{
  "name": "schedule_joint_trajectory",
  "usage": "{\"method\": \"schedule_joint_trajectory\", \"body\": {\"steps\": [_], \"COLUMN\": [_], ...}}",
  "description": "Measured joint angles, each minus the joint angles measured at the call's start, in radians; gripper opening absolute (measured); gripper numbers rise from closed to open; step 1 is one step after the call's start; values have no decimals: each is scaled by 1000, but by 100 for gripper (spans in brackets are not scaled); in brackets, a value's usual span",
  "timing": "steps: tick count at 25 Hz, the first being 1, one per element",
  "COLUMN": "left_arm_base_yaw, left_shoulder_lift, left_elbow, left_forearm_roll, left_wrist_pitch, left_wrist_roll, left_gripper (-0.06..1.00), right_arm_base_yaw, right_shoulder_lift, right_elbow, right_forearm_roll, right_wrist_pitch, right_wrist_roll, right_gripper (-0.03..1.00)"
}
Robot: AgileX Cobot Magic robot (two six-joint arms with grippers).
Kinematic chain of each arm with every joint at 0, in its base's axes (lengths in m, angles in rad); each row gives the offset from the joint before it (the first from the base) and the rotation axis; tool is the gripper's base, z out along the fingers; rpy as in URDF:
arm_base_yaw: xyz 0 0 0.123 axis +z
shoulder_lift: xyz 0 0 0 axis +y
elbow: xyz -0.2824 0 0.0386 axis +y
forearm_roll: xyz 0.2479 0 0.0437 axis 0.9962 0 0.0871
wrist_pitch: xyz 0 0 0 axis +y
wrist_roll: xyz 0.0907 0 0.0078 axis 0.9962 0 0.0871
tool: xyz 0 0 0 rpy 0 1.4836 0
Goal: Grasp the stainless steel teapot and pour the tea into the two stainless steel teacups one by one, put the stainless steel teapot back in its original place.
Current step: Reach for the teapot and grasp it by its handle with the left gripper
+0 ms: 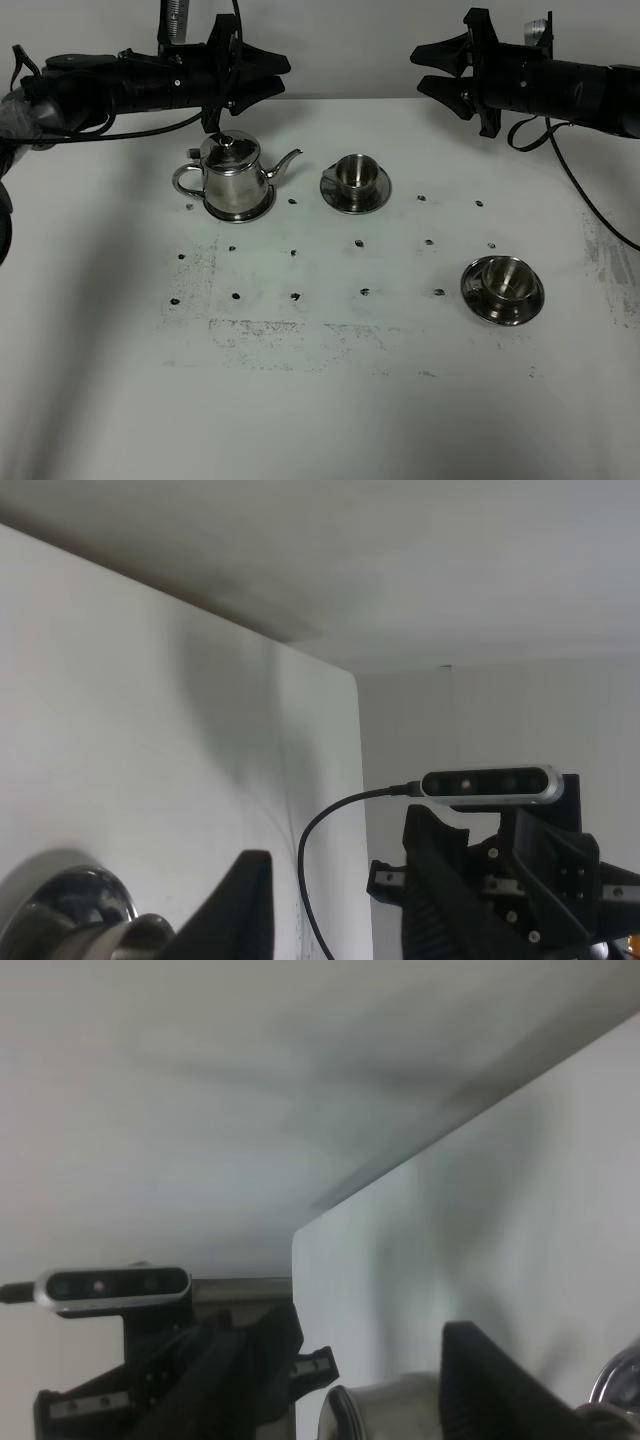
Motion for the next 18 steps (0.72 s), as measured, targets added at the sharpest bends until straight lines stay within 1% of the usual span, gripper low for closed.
{"method": "schedule_joint_trajectory", "body": {"steps": [11, 15, 18], "left_arm_base_yaw": [0, 0, 0], "left_shoulder_lift": [0, 0, -1], "left_elbow": [0, 0, -6], "left_forearm_roll": [0, 4, 41], "left_wrist_pitch": [0, 2, 3], "left_wrist_roll": [1, 57, 84], "left_gripper": [31, 31, 31], "right_arm_base_yaw": [0, 0, 0], "right_shoulder_lift": [0, 0, 0], "right_elbow": [0, 0, 0], "right_forearm_roll": [0, -3, -19], "right_wrist_pitch": [0, 3, 4], "right_wrist_roll": [0, -22, -43], "right_gripper": [41, 41, 41]}}
